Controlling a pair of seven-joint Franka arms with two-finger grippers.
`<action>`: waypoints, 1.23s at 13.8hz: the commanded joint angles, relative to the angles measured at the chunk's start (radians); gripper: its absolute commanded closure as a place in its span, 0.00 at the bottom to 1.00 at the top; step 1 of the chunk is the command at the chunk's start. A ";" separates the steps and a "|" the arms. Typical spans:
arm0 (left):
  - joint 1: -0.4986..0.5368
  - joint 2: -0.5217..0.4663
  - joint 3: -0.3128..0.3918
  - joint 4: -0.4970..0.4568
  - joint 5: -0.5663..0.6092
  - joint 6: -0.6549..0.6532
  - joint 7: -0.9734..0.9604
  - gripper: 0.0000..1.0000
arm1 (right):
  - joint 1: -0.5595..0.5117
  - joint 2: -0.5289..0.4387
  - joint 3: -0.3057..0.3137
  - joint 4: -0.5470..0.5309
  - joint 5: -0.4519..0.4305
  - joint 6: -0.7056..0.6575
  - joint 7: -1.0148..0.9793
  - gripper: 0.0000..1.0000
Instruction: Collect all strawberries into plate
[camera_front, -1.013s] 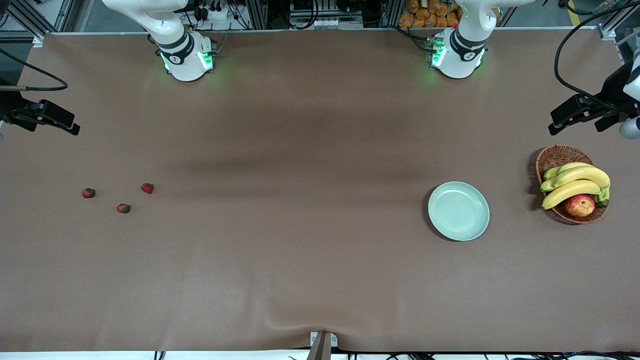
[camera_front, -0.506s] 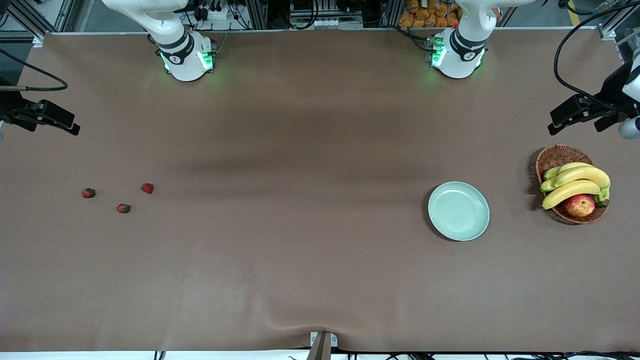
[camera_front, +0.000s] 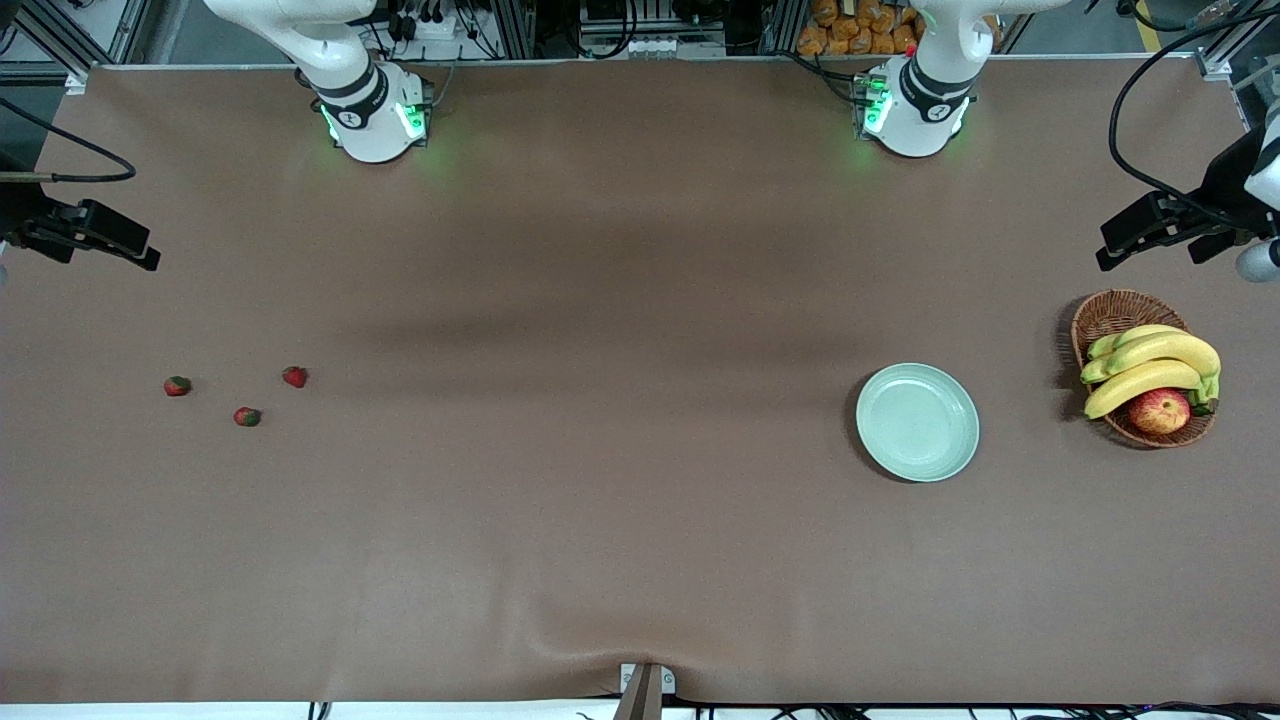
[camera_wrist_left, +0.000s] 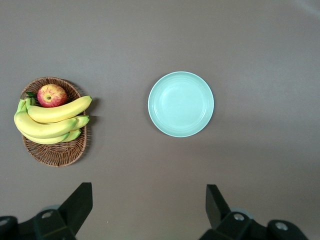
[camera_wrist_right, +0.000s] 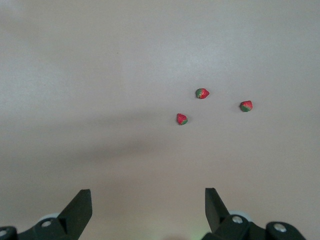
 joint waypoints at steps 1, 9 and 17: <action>0.004 -0.003 0.001 0.005 -0.024 -0.016 0.008 0.00 | -0.005 -0.002 0.005 -0.003 -0.010 0.002 0.014 0.00; 0.004 -0.004 -0.001 0.002 -0.020 -0.023 0.011 0.00 | -0.003 -0.002 0.005 -0.003 -0.010 0.002 0.014 0.00; 0.005 -0.004 -0.001 0.000 -0.020 -0.028 0.012 0.00 | -0.003 -0.002 0.005 -0.003 -0.010 0.002 0.014 0.00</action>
